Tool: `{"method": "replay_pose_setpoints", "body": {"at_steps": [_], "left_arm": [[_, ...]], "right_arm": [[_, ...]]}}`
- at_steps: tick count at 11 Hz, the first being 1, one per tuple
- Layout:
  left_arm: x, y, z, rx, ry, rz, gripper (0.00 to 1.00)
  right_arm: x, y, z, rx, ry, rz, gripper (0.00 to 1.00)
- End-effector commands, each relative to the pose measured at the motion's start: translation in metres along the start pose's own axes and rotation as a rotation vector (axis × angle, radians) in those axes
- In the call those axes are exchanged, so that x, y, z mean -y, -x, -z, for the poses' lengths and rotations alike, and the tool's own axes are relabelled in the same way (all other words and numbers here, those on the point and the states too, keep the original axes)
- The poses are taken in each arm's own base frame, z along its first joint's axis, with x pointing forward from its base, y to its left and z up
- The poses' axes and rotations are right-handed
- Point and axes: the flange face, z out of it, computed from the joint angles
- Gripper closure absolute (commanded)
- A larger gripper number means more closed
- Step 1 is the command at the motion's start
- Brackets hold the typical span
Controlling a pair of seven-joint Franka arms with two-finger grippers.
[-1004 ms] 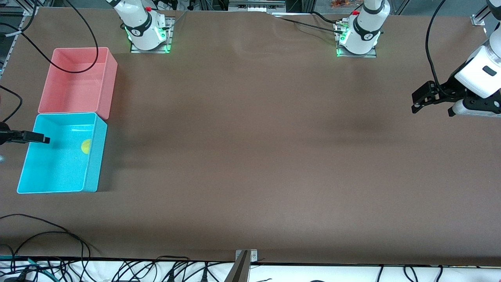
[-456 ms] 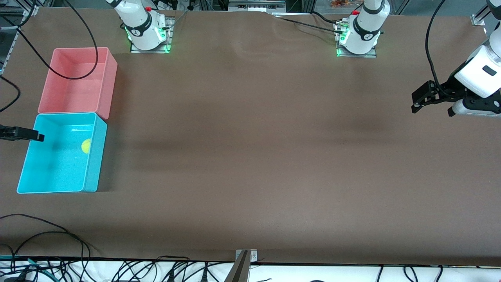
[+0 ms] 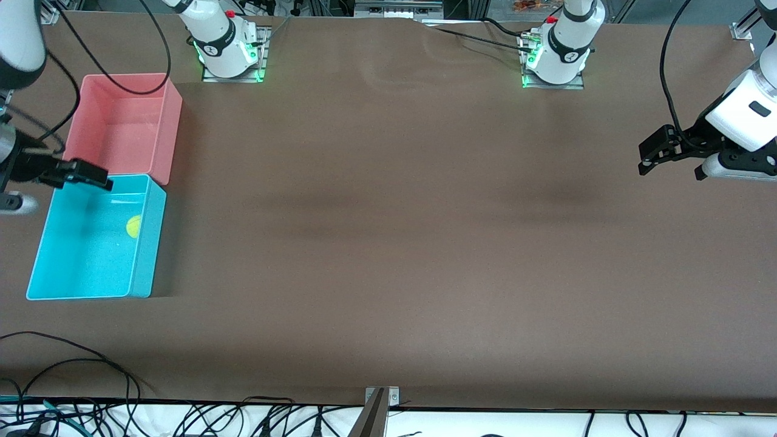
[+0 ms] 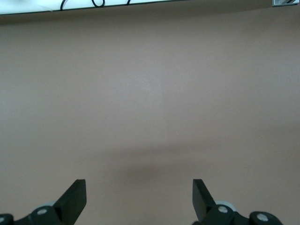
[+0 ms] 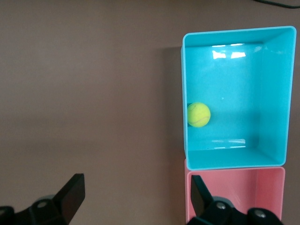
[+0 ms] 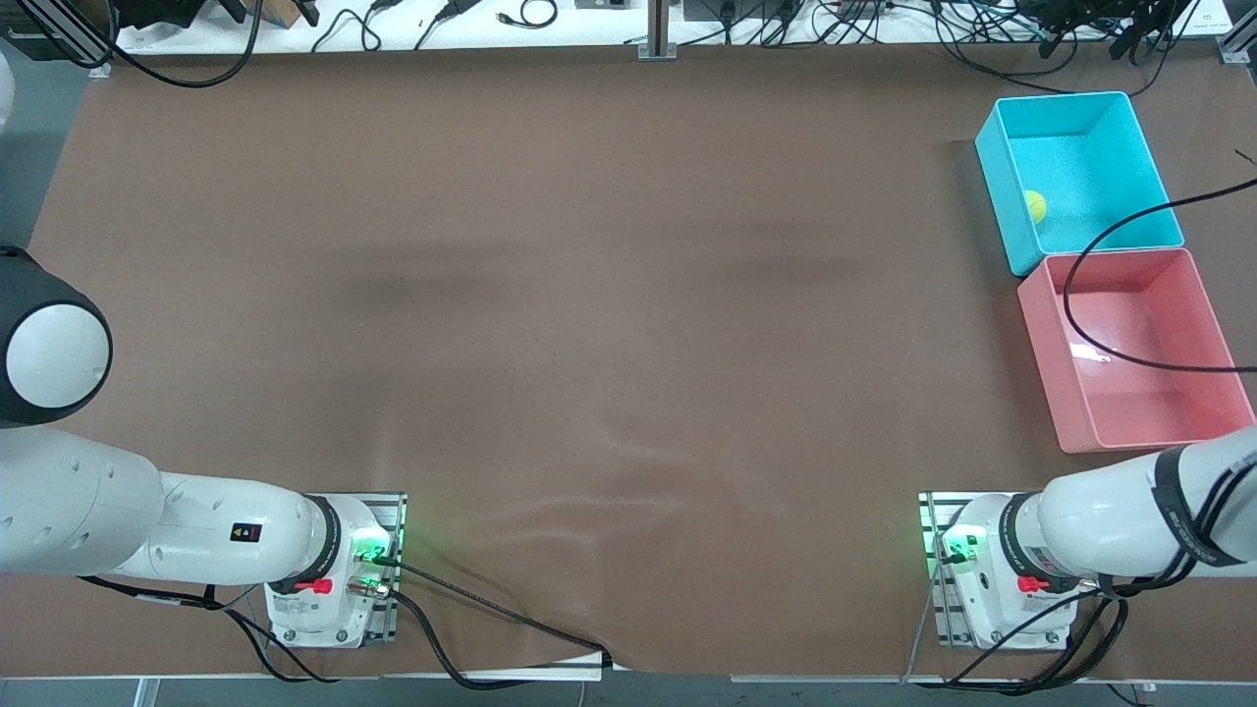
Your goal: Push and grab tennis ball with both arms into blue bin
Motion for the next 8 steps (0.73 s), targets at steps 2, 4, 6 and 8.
{"method": "replay_pose_setpoints", "body": {"at_steps": [2,4,6,8], "left_arm": [[0.000,0.000,0.008,-0.003,0.015,0.010,0.00],[0.001,0.000,0.008,-0.003,0.015,0.012,0.00],[0.001,0.001,0.009,-0.004,0.015,0.012,0.00],[0.000,0.001,0.009,-0.004,0.015,0.010,0.00]], "right_arm": [[0.004,0.048,-0.001,-0.007,-0.005,0.031,0.00],[-0.007,0.050,0.000,-0.005,-0.014,0.014,0.00],[0.003,0.053,0.003,0.005,-0.008,0.029,0.00],[-0.003,0.057,0.011,-0.004,-0.009,0.014,0.00]]}}
